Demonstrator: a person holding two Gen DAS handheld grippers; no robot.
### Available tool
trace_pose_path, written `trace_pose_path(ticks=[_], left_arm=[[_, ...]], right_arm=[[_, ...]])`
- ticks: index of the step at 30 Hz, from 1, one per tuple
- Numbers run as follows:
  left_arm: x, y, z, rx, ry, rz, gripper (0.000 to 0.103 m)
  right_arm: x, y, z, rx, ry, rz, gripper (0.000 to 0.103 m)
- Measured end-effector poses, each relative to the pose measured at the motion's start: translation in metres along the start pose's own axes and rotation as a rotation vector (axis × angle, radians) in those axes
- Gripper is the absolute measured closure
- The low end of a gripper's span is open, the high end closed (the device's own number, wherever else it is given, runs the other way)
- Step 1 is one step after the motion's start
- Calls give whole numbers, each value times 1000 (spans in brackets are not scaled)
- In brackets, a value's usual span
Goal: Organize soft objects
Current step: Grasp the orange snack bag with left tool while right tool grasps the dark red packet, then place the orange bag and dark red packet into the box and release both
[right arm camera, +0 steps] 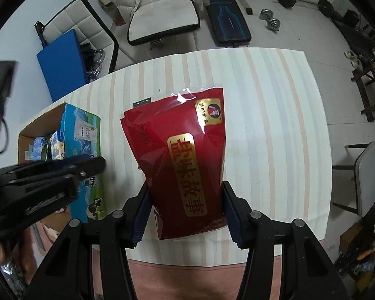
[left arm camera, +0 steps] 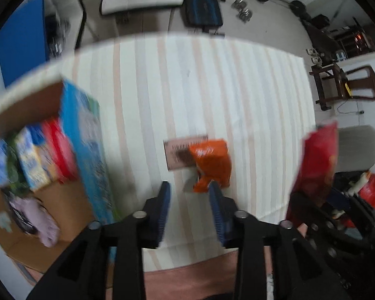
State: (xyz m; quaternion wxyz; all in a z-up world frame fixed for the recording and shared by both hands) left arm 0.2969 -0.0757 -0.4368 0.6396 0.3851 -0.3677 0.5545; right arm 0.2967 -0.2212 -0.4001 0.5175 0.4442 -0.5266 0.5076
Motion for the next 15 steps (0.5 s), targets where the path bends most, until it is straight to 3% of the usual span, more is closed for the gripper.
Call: trace_pose_path(ticks=[3,5,7,10,12,14,15], left_arm=[[-33,7,5,103,108,-67,64],[-54,5,8,129,134,-96,64],[-71,3,17,126,125,-113,64],[-94,-1,34,113,112,-144,52],[-106,-8,39,79,41,-145,43],[-109,-18,44,49,5,-109,43],[-111,-20,45,43,-8,-102,50]], right_arm=[[-12,11,13,-29,16,-23,47],[-27,17,30,-56,29,-47,47],[-42,24,46,-91,37,-74,47],[-64,28,68,-129,50,-107,47],[-77,32,81,-148,55,-125,47],[-89,35,91,-164,57,-143,47],[-94,36,96,-168,59,-150,47]])
Point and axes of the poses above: each gripper's, at about its wrist camera, not at the fingertips, and x roughly against the way its jaws point, z to its right, y to its underside, the point moved 10 cm from there along -x, roughly the way its jaws point, and after that the axes turned 11 degrees about y, right-handed, at the moved point
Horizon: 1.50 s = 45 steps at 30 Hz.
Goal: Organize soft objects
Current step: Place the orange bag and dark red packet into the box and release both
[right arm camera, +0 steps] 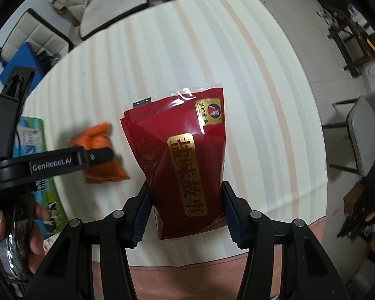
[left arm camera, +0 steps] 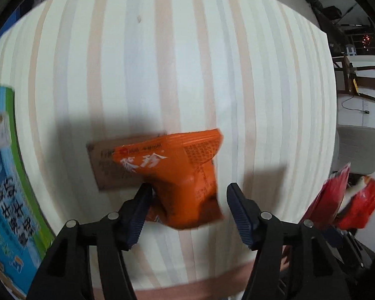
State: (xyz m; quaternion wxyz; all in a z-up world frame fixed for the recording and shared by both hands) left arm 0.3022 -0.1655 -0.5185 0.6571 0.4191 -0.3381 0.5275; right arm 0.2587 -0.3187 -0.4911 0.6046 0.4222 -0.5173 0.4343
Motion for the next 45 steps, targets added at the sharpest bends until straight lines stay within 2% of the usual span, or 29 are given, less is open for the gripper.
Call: trace_pose_path(ticks=[2,3,6,10,13,16,19,21,24,26,31,38,42,45], left_arm=[[1,0,0,0,-12,13,53],[4,1,1,-8,-23,26,58],[14,6,-1,-23,-53,54,60],[46,20,-3,-35,-51,111,61],[97,40,-2,-61,-21,189,61],[146,61,-2,-94,-22,266,61],[202,86,-32,-103,-44,324,61],[223,99,-54,-85,-58,333,61],[236,120,-100,-33,-79,331,61],[233,122,-128,10,-78,320,61],[217,125,-195,132,-10,247,61],[191,104,-240,193,54,151,61],[174,98,-246,183,71,83,60],[165,96,-249,179,56,40,59]], right_arm=[[-9,0,7,-8,2,-12,47],[-12,0,9,-9,0,-17,47],[-15,1,11,0,-1,-15,47],[-3,0,3,22,-14,4,48],[24,5,-14,53,-39,40,48],[56,17,-43,101,-82,83,48],[89,36,-82,154,-140,119,48],[111,52,-117,192,-190,137,48],[135,77,-167,244,-235,154,48],[141,92,-204,276,-250,153,48],[129,110,-277,303,-243,120,48],[86,107,-333,291,-145,64,48],[70,107,-350,295,-96,45,48],[63,106,-350,291,-71,37,48]])
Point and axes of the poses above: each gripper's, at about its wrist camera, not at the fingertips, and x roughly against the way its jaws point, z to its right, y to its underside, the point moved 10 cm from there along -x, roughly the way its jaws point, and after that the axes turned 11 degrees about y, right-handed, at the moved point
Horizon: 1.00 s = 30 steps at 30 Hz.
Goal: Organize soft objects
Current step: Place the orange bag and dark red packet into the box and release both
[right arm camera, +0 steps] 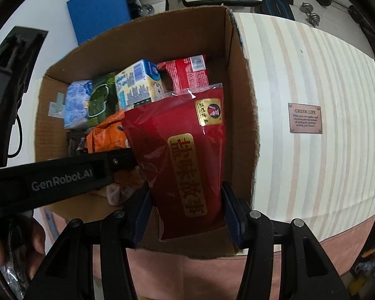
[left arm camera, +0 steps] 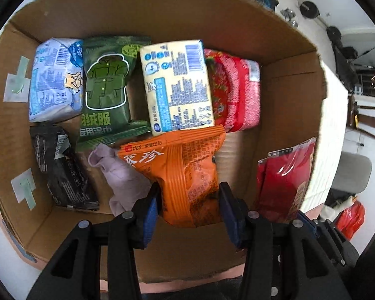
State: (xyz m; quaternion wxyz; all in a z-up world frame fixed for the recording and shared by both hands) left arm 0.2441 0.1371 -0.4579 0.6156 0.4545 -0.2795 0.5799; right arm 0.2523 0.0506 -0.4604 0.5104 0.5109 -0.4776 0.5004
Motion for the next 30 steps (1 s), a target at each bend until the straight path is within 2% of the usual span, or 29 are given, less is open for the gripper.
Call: trace_pose_path(ticks=[3,5,7,9,11,20,27,28,29,30], left_arm=[[-3,1,-3,11,-4,-26,58],[-2,0,-4,13,-6,-28,56],[0,-1,-3,9,0,-25,47],[6,-2,-5,-6,-10,-13,31],[12,-2,-5,-18,-24,6,28],[53,8,-3,-56,-69,107,27],[90,33,-20,-83,-153,277,27],[95,37,-22,-85,-170,302,25],[100,42,-25,-88,-190,328,11],[102,44,-27,-91,-207,347,3]], right_arm=[[-9,-1,-1,-4,10,-29,41],[-10,-2,-2,-10,17,-32,31],[-9,-3,-1,-11,26,-25,30],[-5,-3,1,-14,34,-19,29],[-2,-3,2,-15,33,-17,29],[12,4,10,-16,45,-3,28],[29,18,16,-3,63,42,28],[33,20,16,2,64,54,27],[36,22,16,2,68,66,18],[41,24,17,4,72,86,14]])
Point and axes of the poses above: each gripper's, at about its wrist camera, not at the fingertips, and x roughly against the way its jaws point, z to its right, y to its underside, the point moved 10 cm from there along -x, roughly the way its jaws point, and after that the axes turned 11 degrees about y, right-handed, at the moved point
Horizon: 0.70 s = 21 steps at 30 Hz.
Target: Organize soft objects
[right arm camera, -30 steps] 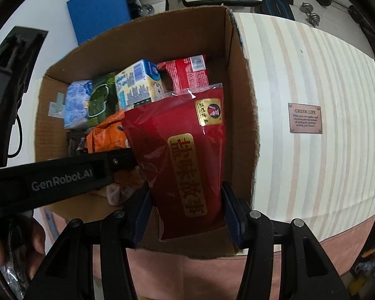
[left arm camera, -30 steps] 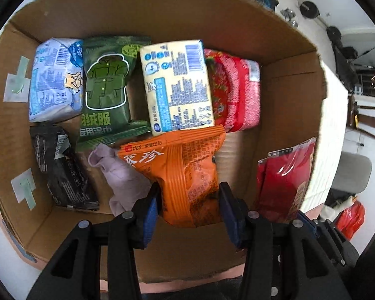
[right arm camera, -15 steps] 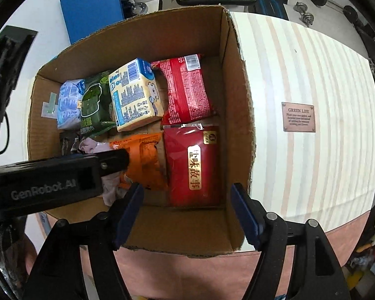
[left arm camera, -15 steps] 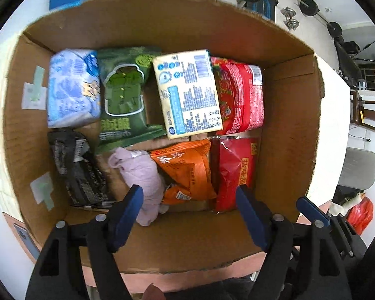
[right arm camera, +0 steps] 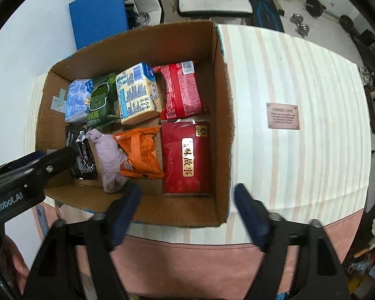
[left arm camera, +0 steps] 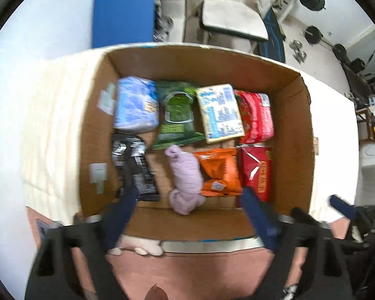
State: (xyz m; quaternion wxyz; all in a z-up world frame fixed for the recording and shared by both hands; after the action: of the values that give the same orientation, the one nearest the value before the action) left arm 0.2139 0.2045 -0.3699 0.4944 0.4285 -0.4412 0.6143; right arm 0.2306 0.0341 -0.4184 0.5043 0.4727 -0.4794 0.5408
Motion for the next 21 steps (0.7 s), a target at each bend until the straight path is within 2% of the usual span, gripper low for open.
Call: trace_pose_path(ticks=[1,4,14,21], left_arm=[[5,2,-5,-6,-16,19,2],[11,8,-14,-6,-50,60,2],[39,20,-9,-26,-86,155,2],[83,41,17,-35,-72,231,2]], right_arm=[[4,1,0,4,3,16,7],[14,4,0,11,13,50,0],[37,11,7,12,28,115,0],[82,29,24,0,7,180,0]])
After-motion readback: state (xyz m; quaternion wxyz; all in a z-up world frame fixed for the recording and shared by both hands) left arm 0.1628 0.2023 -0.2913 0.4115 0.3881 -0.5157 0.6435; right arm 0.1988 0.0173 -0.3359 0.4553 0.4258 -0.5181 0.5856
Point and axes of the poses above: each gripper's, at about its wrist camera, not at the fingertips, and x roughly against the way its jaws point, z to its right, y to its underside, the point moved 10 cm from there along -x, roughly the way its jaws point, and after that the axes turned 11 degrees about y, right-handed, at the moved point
